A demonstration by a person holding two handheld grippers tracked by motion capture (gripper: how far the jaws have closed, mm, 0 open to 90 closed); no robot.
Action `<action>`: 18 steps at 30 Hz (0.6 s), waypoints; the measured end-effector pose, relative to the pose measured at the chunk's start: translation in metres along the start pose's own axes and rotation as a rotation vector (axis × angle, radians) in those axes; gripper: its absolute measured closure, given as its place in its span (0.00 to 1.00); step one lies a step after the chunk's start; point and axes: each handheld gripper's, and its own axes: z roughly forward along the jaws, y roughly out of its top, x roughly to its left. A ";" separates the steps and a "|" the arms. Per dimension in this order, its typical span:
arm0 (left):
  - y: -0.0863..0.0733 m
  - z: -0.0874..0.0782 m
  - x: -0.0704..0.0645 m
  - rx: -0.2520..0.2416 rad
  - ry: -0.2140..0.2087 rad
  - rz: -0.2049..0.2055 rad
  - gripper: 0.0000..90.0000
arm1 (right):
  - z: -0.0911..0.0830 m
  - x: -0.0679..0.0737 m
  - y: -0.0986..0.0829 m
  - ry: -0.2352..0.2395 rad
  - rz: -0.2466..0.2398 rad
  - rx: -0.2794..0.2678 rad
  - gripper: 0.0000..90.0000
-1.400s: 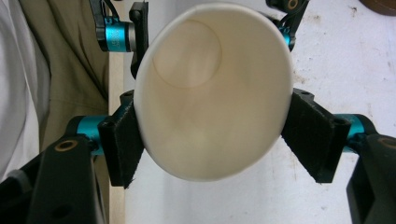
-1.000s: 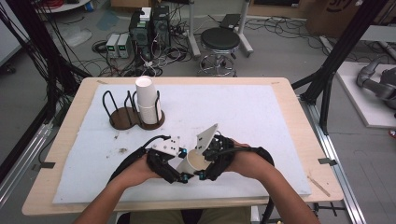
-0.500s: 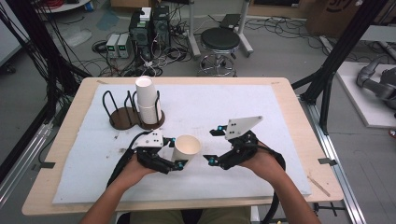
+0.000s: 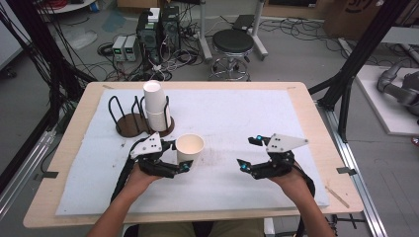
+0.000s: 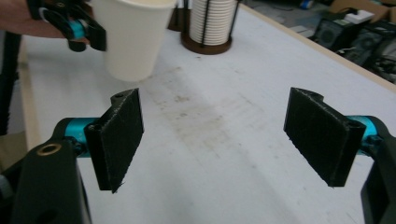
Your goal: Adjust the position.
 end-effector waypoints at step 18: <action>0.002 -0.014 0.005 -0.081 0.042 -0.001 0.33 | -0.028 -0.015 -0.043 -0.152 0.071 -0.011 0.23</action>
